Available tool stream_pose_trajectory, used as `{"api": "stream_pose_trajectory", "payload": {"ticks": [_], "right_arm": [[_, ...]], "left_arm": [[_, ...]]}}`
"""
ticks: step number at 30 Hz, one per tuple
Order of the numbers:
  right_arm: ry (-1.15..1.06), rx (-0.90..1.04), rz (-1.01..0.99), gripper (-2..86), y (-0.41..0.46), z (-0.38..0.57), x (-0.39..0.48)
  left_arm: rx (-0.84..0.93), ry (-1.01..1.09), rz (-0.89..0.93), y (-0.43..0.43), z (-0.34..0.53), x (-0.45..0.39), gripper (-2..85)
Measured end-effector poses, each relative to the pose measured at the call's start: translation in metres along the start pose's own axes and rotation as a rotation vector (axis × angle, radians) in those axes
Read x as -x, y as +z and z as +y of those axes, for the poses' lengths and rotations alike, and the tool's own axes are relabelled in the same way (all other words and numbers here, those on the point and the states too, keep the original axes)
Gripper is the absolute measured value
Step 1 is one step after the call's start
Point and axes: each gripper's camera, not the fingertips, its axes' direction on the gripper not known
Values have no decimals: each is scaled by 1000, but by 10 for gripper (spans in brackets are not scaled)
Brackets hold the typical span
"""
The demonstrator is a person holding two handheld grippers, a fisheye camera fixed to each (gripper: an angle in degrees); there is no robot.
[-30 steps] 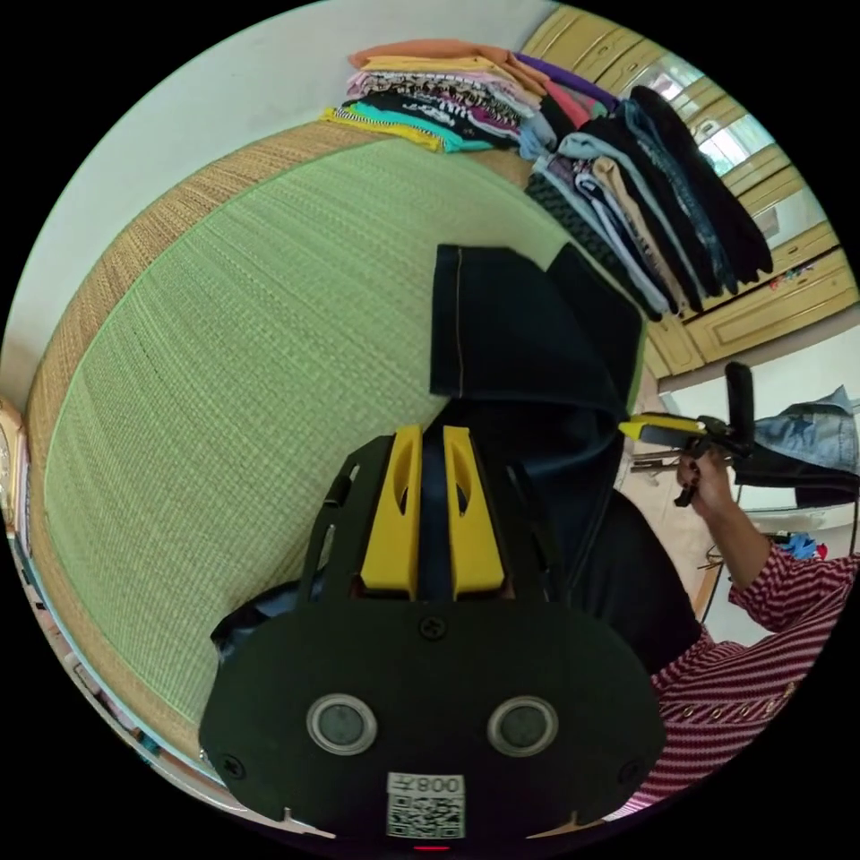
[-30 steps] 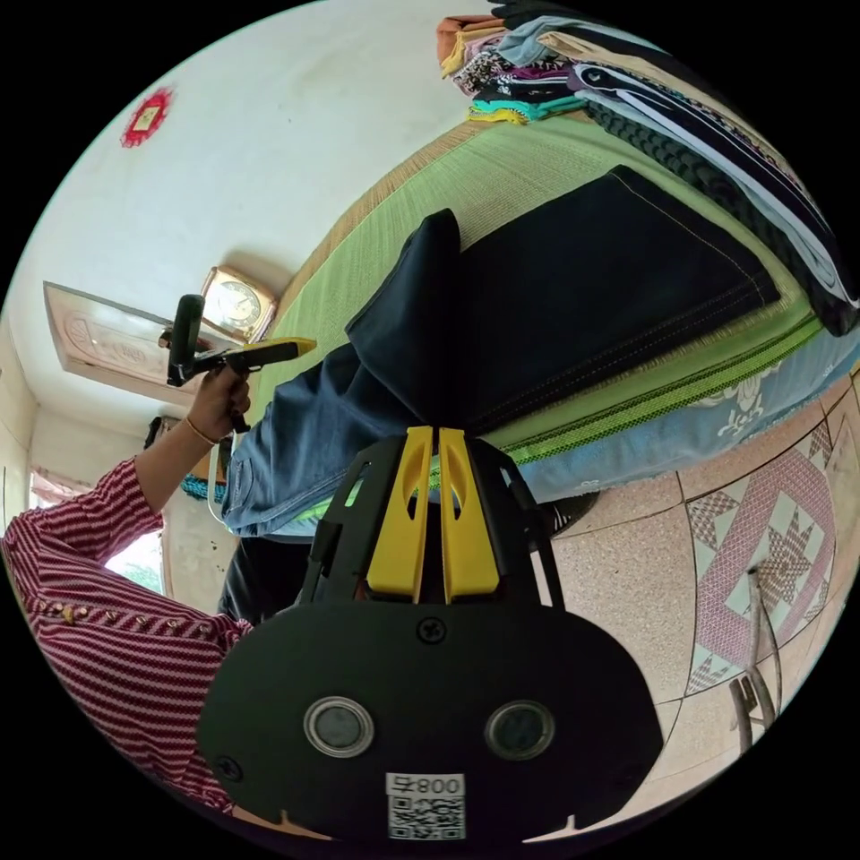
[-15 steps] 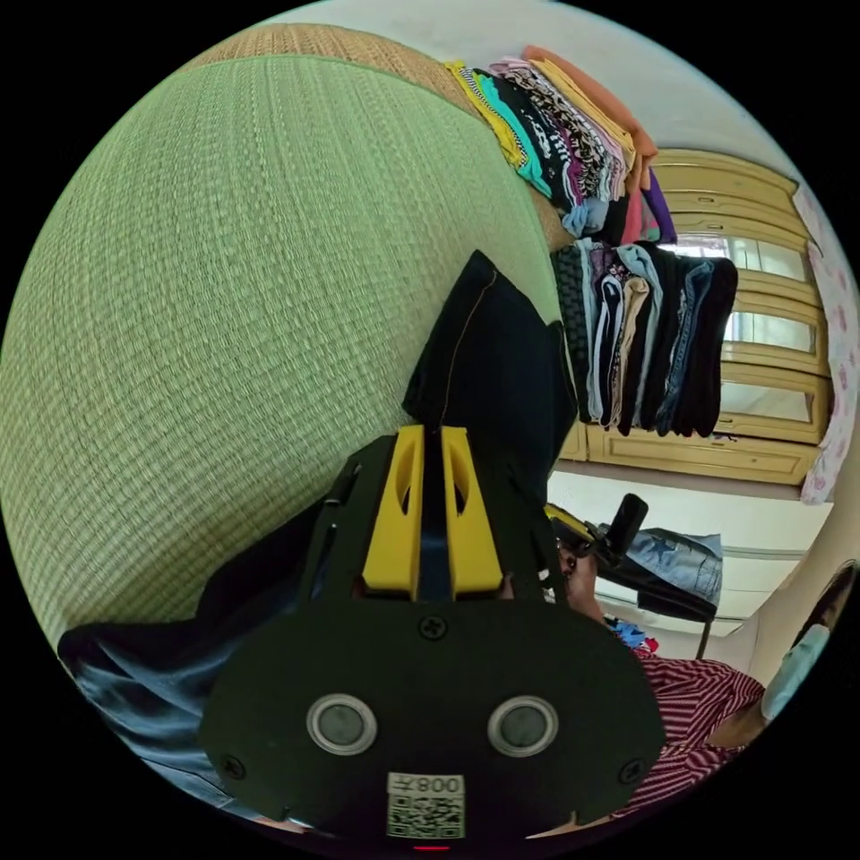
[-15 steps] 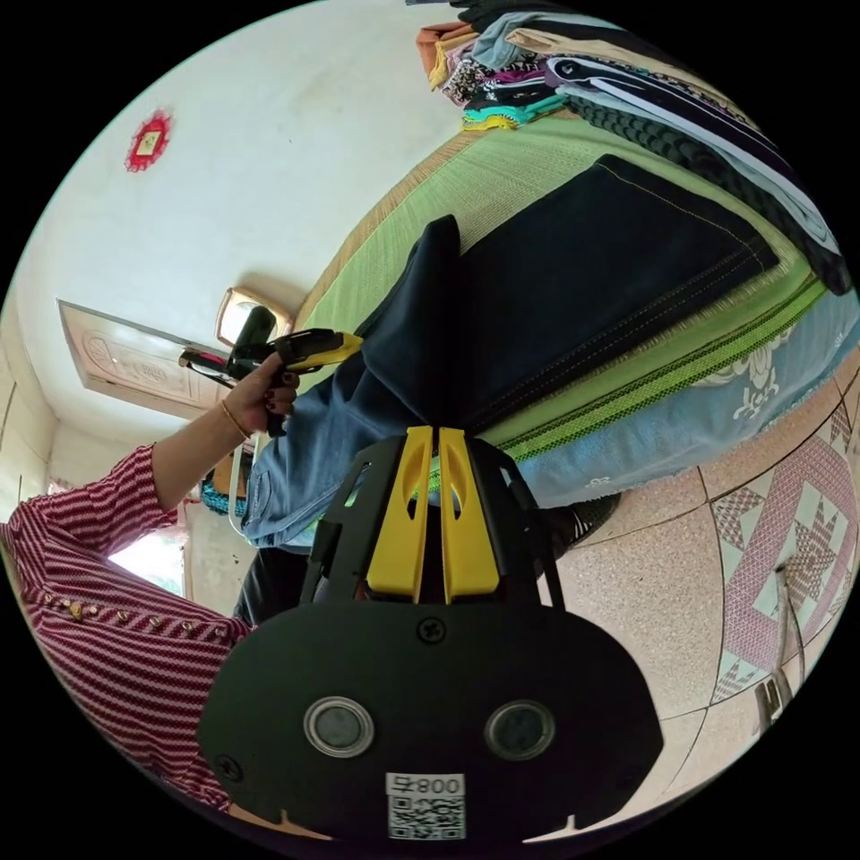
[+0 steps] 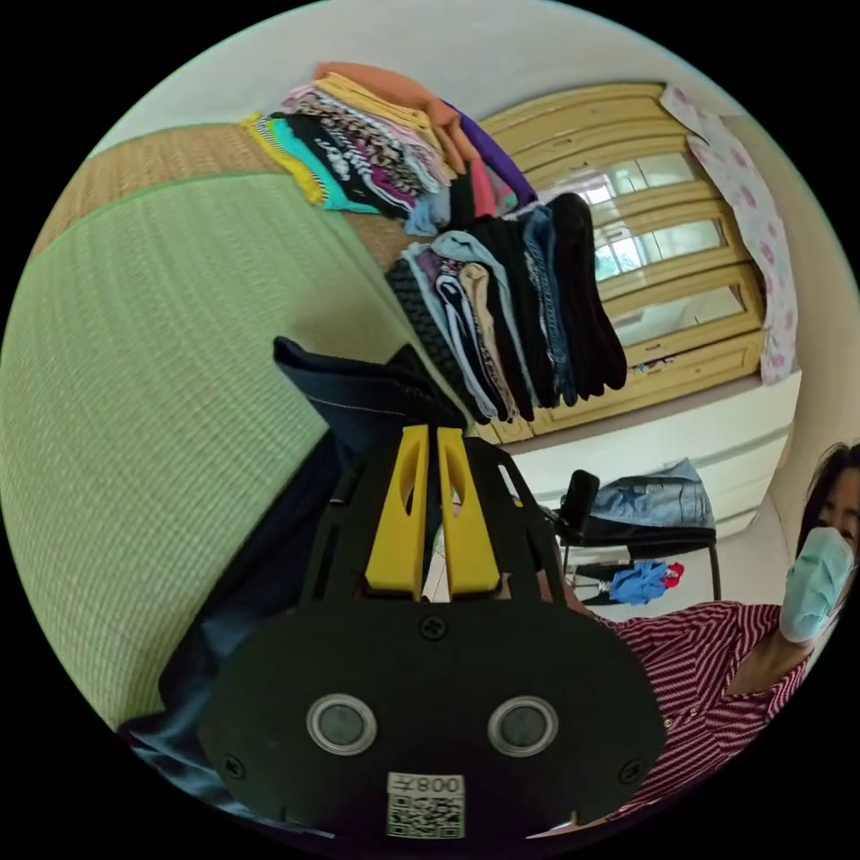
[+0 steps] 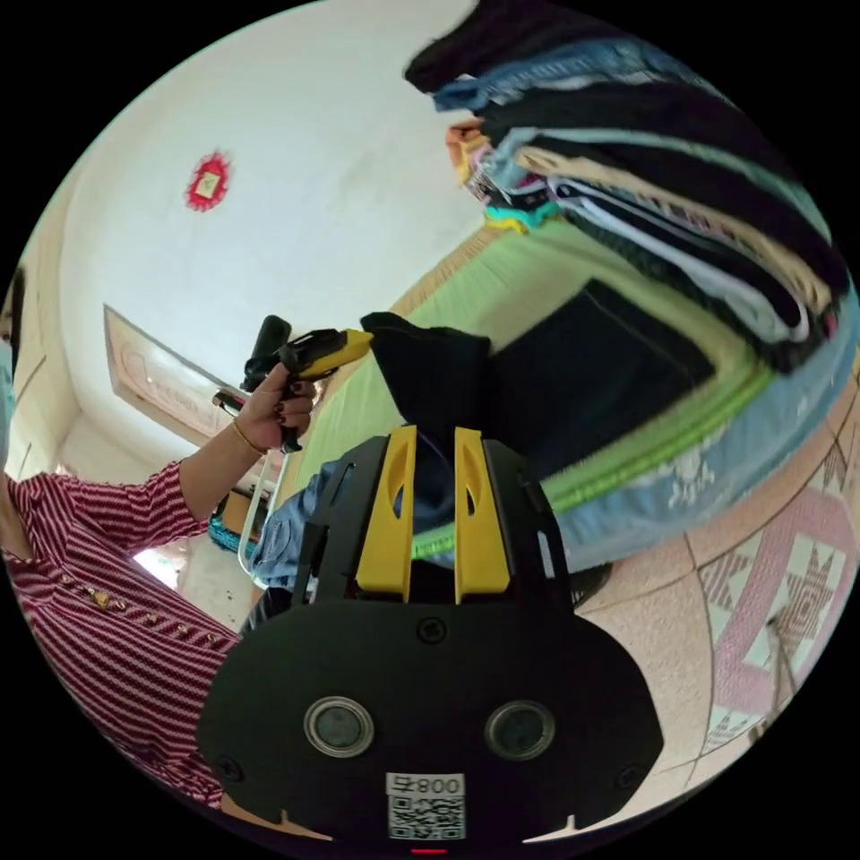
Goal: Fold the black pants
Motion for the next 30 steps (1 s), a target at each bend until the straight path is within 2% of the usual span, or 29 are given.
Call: {"api": "stream_pose_trajectory", "payload": {"ticks": [6,9,14,18,21,25,30], "right_arm": [[-149,-3,91,114,10,-61,18],[-123,29,131,90,16,-80,-3],[33,35,214,24,0,-80,-66],[140,-6,155,18,-21,-57,-109],[218,-55,96,19,-35,-35,-137],[275,-83,39,19,-43,-16,-162],[277,-84,20,14,-51,-10,-172]], "left_arm": [[101,109,-27,35,-30,-48,20],[155,155,-43,51,-45,-66,27],[134,159,-85,56,-58,-70,50],[182,53,-253,65,-64,-46,69],[202,-24,-311,75,-67,-31,77],[238,-62,-307,92,-75,-26,74],[218,1,-317,99,-82,-43,28]]}}
